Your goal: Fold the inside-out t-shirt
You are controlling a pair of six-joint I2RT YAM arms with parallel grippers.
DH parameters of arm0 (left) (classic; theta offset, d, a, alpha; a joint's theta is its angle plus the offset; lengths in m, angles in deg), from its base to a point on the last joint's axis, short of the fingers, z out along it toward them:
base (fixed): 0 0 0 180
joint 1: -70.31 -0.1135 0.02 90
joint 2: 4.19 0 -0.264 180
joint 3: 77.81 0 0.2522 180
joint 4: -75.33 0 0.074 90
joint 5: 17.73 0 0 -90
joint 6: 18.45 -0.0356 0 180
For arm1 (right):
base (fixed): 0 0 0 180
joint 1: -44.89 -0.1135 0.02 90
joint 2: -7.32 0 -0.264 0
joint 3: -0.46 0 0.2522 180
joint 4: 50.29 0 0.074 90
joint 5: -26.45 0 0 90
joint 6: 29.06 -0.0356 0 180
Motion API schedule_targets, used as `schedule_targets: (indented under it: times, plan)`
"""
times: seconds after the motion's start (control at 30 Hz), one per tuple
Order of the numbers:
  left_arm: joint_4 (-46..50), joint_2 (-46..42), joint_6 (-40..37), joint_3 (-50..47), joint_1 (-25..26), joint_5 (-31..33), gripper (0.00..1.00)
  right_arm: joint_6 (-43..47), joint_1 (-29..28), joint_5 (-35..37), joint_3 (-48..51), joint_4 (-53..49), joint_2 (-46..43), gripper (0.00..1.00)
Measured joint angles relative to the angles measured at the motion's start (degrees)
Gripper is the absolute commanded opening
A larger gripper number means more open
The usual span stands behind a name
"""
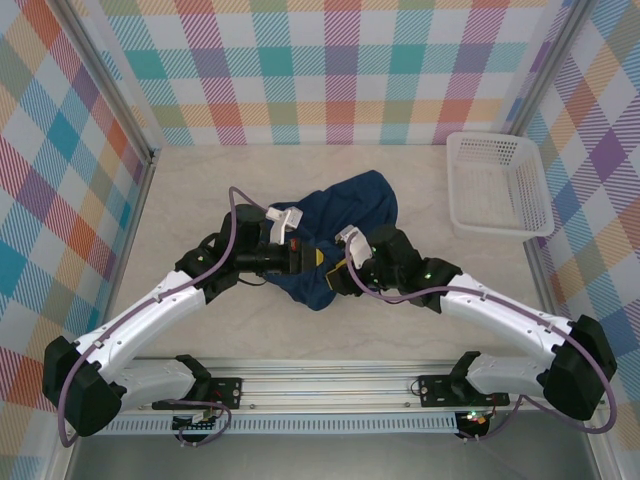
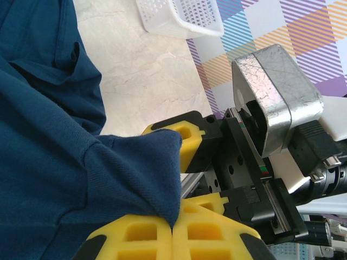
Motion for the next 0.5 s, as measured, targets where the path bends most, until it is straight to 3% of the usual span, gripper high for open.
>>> schedule_targets:
  times: [0.5]
  plan:
    - [0.0, 0.0, 0.0, 0.0, 0.0, -0.2, 0.00, 2.6, 0.0, 2.5, -0.4, -0.2, 5.3, 0.43]
